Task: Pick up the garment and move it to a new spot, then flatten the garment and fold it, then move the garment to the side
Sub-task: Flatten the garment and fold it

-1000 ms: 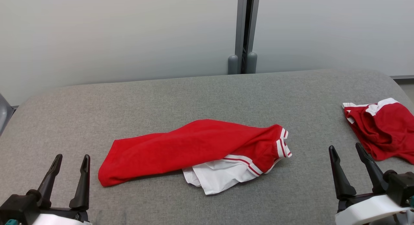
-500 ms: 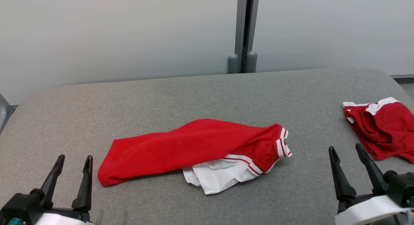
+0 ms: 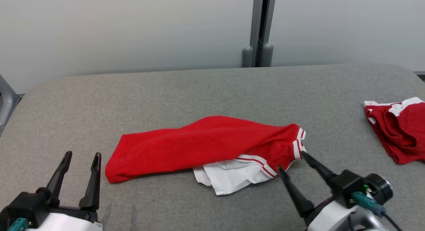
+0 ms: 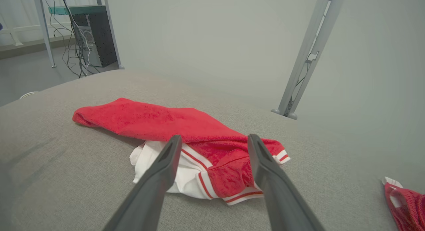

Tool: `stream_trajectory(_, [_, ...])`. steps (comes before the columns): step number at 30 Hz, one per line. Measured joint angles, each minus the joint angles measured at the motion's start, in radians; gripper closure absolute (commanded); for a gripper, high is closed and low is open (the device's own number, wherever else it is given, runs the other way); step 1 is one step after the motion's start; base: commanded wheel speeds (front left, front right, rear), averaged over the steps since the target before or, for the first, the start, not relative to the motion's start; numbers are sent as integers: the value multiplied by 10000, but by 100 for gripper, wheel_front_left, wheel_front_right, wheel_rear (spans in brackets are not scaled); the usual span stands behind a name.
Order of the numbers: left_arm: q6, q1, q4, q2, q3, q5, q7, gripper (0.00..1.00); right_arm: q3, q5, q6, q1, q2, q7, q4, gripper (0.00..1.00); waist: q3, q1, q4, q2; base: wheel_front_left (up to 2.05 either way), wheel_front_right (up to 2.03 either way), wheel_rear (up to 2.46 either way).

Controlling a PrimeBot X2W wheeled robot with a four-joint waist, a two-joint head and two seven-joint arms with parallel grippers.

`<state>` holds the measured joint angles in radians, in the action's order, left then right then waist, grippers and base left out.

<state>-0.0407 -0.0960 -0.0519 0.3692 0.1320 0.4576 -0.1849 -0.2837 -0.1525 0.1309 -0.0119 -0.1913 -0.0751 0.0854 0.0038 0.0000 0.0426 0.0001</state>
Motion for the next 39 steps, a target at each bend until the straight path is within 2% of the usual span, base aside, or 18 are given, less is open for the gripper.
stream_trajectory(4, [54, 286, -25, -73, 98, 2, -96, 0, -1707, -305, 2, -678, -715, -376, -449, 0, 357, 0, 251, 0, 0, 0, 0])
stream_trajectory(8, [226, 763, 73, -224, 219, 6, -228, 0, -2907, -669, 4, -1503, -1296, -560, -1124, 0, 843, 0, 594, 0, 0, 0, 0])
stream_trajectory(11, [330, 1144, 305, -370, 288, 13, -399, 0, -3513, -761, 0, -2205, -1701, -635, -1741, 0, 1264, 0, 898, 0, 0, 0, 0])
stream_trajectory(20, [807, 1969, 1212, -817, 290, -4, -711, 0, -5170, -1206, 2, -3960, -2378, -1005, -3358, 0, 2362, 0, 1771, 0, 0, 0, 0])
stream_trajectory(21, [842, 1998, 1294, -861, 253, -19, -721, 0, -5285, -1266, 2, -4066, -2412, -1005, -3442, 38, 2440, 0, 1844, 0, 0, 0, 0])
stream_trajectory(22, [855, 2033, 1352, -899, 215, -50, -723, 0, -5335, -1356, 2, -4180, -2426, -1003, -3505, 51, 2508, 1, 1897, 0, 0, 0, 0])
stream_trajectory(23, [899, 2063, 1409, -938, 167, -92, -725, 0, -5359, -1488, 2, -4266, -2437, -1005, -3542, 80, 2562, 0, 1934, 0, 0, 0, 0])
stream_trajectory(24, [928, 2081, 1459, -970, 127, -115, -727, 0, -5381, -1586, 2, -4335, -2474, -1005, -3547, 100, 2605, 0, 1952, 0, 0, 0, 0])
stream_trajectory(28, [1022, 2190, 1494, -1085, -134, -276, -740, 0, -5432, -2075, 2, -4409, -2600, -1099, -3239, 100, 2631, 0, 1821, -1, 0, 0, 0])
stream_trajectory(31, [1101, 2205, 1501, -1139, -330, -410, -742, 0, -5350, -2897, 0, -4414, -2627, -1221, -2533, 100, 2587, 0, 1604, 0, 0, 0, 0])
stream_trajectory(39, [1248, 2151, 1459, -1198, -708, -652, -750, 0, -4328, -5685, 0, -4139, -2978, -2591, 251, 100, 2384, 0, 885, 0, 0, 0, 0])
